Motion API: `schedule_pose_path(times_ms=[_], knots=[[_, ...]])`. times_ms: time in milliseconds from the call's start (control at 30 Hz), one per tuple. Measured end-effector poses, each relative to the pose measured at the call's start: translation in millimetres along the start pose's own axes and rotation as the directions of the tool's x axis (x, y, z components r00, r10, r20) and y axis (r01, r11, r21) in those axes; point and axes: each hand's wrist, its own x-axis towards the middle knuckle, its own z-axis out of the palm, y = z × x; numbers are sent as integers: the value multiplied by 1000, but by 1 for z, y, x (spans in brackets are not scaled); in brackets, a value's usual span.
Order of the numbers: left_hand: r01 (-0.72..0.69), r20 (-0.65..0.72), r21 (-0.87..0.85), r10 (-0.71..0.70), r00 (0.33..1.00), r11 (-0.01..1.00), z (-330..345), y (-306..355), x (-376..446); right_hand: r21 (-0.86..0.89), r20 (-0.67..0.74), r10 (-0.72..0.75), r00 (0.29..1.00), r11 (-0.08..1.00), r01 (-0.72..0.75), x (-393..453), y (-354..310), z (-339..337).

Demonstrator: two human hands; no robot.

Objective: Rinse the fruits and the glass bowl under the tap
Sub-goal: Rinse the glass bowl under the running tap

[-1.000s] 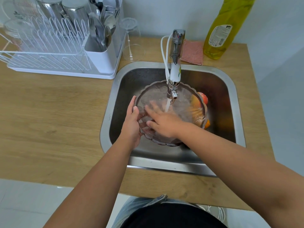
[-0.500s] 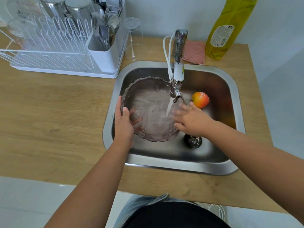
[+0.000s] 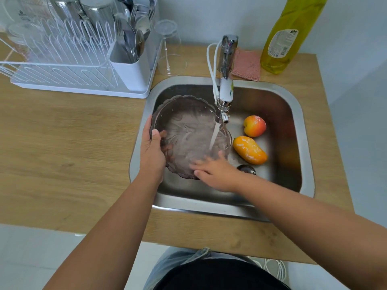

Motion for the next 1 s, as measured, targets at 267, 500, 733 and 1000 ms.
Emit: schedule_pose_path(times_ms=[267,500,733,1000], knots=[[74,82,4,-74,994,997,4,-11,-3,105,-181,-28,983,993,47,73,-25,-22],[54,31,-14,-54,998,998,2,-5,-5,-155,-360,241,901,937,-313,75,44,-20],[85,-67,-25,-87,994,996,-3,-8,-3,-140,-26,171,985,975,-173,18,5,-1],[108,-46,-14,-108,993,994,-2,-12,-5,185,-91,-102,991,976,118,64,-43,-20]])
